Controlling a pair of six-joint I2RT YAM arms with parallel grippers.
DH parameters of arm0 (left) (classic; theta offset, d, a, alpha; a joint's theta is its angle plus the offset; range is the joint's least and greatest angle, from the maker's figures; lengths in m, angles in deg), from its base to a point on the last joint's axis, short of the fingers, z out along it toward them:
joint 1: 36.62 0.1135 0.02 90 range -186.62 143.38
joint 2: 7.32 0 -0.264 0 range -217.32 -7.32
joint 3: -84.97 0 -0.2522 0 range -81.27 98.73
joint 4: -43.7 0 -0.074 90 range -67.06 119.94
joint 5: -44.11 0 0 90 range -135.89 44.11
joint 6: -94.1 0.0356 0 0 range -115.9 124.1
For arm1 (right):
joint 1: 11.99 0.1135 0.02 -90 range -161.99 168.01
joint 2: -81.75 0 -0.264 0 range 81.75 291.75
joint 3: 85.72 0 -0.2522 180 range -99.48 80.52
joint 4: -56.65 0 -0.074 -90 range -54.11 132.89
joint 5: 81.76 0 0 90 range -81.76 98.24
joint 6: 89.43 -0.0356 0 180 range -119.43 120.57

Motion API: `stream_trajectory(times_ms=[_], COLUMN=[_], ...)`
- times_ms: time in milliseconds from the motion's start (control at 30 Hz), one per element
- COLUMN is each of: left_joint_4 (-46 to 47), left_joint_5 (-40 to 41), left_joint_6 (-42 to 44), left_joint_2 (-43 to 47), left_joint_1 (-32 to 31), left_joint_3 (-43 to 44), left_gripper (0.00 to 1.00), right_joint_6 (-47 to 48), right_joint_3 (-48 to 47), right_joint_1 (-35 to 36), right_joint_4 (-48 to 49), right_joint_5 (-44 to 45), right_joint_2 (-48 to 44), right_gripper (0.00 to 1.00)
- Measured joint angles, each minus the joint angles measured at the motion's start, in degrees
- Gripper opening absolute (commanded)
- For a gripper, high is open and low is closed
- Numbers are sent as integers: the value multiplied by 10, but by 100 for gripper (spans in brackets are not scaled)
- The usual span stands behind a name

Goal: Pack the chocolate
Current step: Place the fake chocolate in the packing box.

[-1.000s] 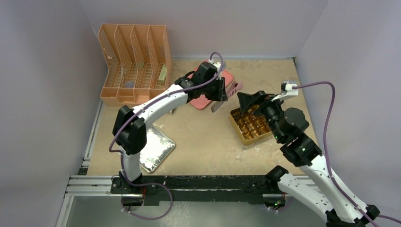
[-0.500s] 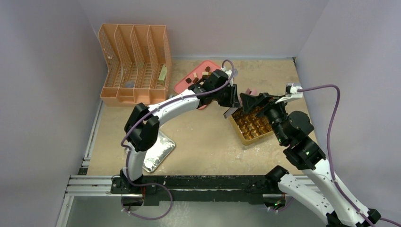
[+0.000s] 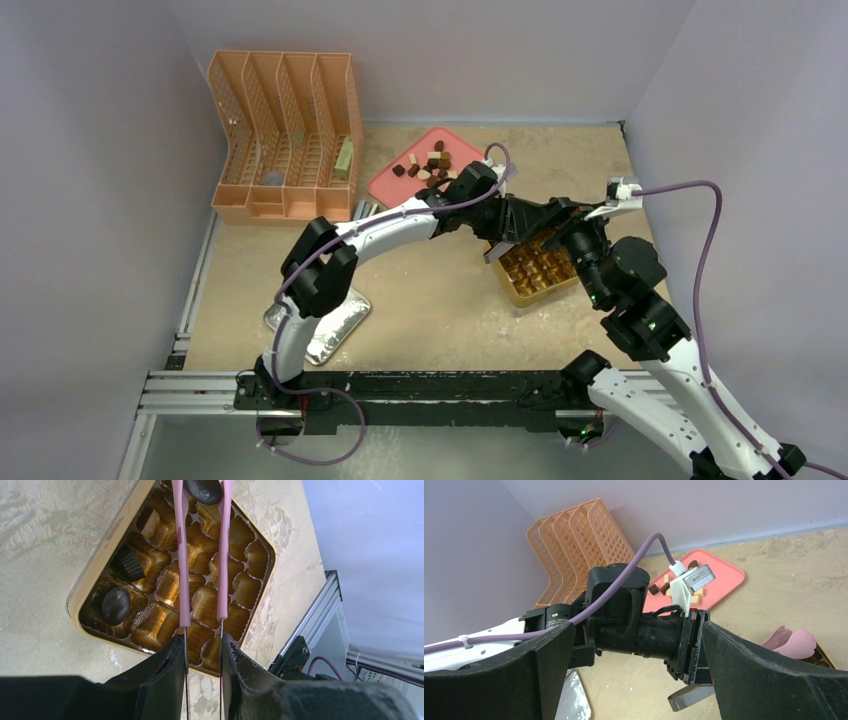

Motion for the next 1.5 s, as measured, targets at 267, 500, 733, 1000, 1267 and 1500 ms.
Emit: stream_trajectory(times_ms=[267, 500, 733, 1000, 1267, 1500], left_joint_4=[-2, -20, -35, -82, -133, -162], left_joint_5=[-6, 2, 27, 91, 167, 202], left_joint_6=[1, 12, 27, 50, 64, 75], left_joint_2=[-19, -19, -19, -2, 55, 98], left_joint_1=[-1, -1, -1, -1, 4, 50], left_joint_3=[11, 25, 34, 34, 34, 2], left_gripper=[34, 39, 36, 34, 33, 33], right_joint_6=[0, 0, 0, 0, 0, 0], right_joint_3=[0, 0, 0, 0, 0, 0], right_joint_1=[0, 0, 0, 0, 0, 0], right_joint_4=[0, 0, 0, 0, 0, 0], right_joint_5=[0, 0, 0, 0, -2, -2], right_joint_2=[0, -5, -6, -6, -4, 2], right_gripper=[99, 99, 99, 99, 99, 99])
